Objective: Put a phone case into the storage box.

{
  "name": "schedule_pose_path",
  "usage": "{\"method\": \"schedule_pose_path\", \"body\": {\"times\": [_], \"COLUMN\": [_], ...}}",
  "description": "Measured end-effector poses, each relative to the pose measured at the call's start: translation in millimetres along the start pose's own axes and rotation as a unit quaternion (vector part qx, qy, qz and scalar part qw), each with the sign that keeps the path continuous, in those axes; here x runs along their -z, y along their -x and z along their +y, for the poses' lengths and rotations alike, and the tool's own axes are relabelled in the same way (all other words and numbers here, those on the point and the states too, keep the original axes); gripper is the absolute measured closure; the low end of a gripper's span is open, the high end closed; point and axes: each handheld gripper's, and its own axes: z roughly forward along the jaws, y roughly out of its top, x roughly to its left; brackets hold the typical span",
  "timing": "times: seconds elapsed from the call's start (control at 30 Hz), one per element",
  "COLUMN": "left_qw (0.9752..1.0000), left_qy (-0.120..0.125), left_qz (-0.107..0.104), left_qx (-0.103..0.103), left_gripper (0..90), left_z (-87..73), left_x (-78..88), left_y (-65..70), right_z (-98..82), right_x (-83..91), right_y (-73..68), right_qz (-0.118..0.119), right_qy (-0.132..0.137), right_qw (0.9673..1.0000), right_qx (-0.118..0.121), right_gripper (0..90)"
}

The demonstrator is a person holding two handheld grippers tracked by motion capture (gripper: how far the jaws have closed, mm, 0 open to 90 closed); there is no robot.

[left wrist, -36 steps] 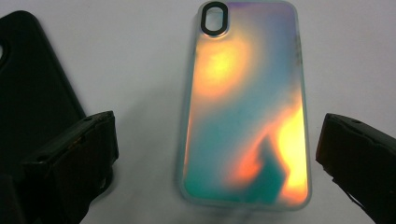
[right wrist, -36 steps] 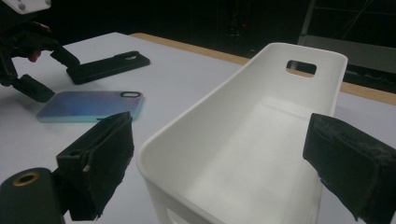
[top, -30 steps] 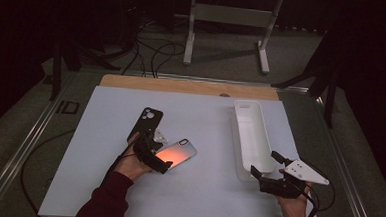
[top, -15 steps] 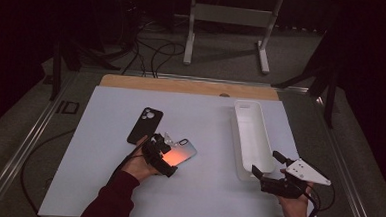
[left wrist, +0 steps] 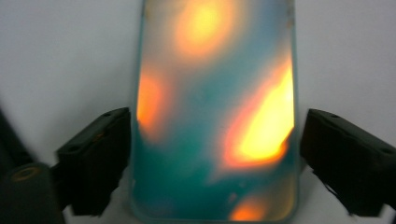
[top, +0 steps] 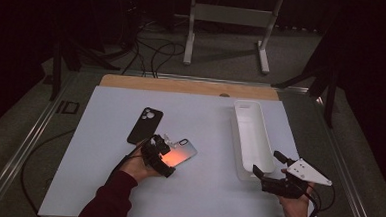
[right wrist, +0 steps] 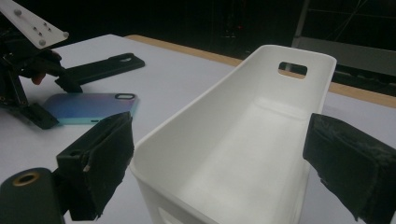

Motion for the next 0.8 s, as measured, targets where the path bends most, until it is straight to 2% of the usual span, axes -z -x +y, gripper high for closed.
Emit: {"method": "schedule_pose_path", "body": {"times": [0.17,0.7,0.8], "left_qw": [1.0,1.0,1.0], "left_qy": [-0.003,-0.003,0.006], "left_qz": [-0.004,0.0,0.004], "left_qx": [-0.003,-0.001,0.001], "left_gripper": [16.3,17.3,17.3], "left_z": [-0.4,-0.3,-0.3], "left_x": [1.4,3.0,7.3], "left_y": [-0.6,0.1,0.1], "right_z": [0.3,1.0,1.6], "right_x": [0.4,-0.7,-0.6], "right_y": [0.4,-0.6,-1.1], "right_qz": [0.0,0.002,0.002], "right_qy": [0.001,0.0,0.0], "right_qw": [1.0,1.0,1.0], "right_qx": [0.001,0.002,0.002], "right_gripper": [8.3,8.3,8.4]}}
